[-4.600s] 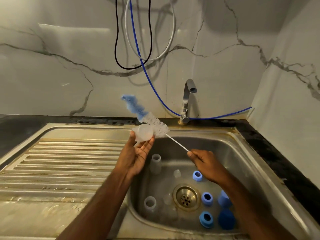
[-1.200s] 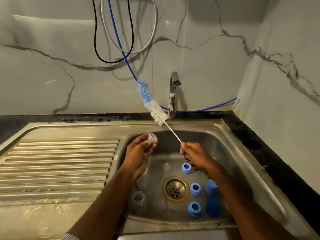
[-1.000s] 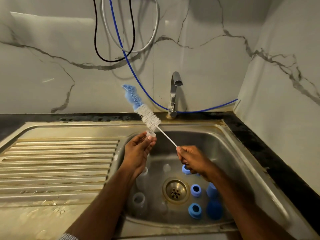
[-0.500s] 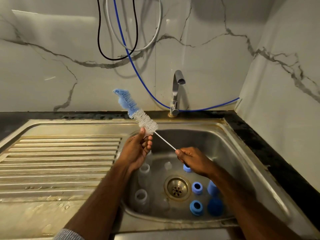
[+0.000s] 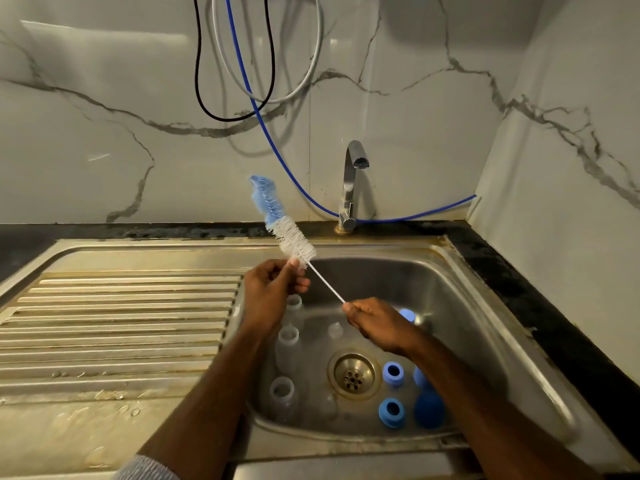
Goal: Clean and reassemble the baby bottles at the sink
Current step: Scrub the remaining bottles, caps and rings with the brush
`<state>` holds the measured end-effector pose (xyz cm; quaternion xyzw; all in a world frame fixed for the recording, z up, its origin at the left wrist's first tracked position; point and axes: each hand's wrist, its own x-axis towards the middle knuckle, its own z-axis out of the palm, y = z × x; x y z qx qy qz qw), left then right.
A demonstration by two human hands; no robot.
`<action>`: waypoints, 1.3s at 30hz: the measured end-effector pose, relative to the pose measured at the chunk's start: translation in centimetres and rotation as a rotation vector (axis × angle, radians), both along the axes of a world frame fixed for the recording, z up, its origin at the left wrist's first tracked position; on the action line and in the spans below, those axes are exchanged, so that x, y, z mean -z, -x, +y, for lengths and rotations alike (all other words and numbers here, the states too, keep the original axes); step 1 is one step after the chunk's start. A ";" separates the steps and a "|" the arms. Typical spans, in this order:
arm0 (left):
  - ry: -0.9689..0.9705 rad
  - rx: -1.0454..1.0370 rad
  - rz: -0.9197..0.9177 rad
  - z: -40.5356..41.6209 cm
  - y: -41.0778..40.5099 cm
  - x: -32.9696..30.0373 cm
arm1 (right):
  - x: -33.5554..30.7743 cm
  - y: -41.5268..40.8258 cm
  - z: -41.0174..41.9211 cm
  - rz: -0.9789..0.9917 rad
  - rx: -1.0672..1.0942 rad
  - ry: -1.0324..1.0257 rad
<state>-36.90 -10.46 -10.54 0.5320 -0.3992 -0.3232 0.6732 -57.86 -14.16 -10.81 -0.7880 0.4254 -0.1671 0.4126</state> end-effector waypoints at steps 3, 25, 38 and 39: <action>-0.140 0.258 0.550 0.3 -0.7 -1.1 | 0.3 0.9 -0.6 0.073 0.009 0.177; 0.018 0.101 0.175 -0.1 -0.2 0.1 | 0.1 0.4 -0.6 -0.074 -0.059 -0.177; -0.136 0.368 0.677 0.0 -0.8 -1.2 | 0.3 1.4 -1.4 0.011 -0.025 0.147; -0.084 0.323 0.591 -0.2 -0.5 -0.9 | 0.2 1.3 -1.3 -0.015 -0.044 0.048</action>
